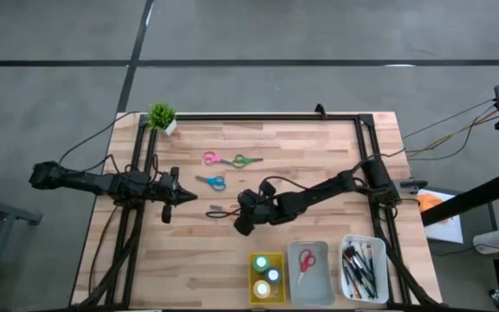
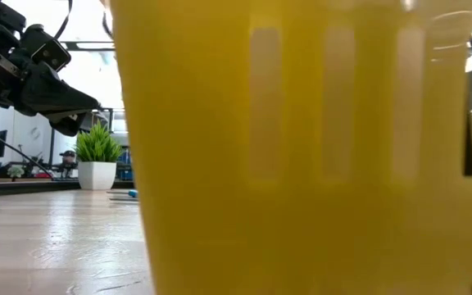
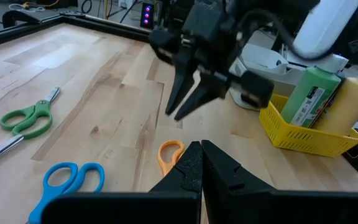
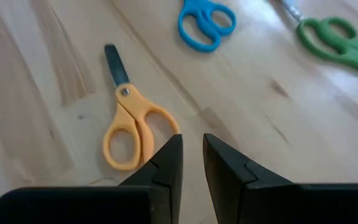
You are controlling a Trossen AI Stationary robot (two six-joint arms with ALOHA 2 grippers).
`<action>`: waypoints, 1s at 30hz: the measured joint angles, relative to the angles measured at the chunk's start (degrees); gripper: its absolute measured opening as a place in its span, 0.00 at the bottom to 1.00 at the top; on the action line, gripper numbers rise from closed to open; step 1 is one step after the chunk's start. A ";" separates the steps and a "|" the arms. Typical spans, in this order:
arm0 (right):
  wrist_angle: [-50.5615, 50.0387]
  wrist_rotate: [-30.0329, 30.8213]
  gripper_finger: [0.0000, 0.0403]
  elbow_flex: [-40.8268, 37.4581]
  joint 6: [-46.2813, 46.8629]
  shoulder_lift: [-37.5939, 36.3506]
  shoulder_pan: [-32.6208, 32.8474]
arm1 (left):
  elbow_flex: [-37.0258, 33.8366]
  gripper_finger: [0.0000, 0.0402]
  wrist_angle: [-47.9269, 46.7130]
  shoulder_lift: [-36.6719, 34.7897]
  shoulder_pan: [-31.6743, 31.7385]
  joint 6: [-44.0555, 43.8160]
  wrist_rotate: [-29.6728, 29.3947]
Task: Pick & Place Paint Supplies
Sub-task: Put the yellow scissors into the gray bin
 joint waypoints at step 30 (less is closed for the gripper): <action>1.20 -7.97 0.15 2.83 -4.66 4.61 -2.72 | 0.00 0.00 0.00 0.00 -0.01 0.00 0.00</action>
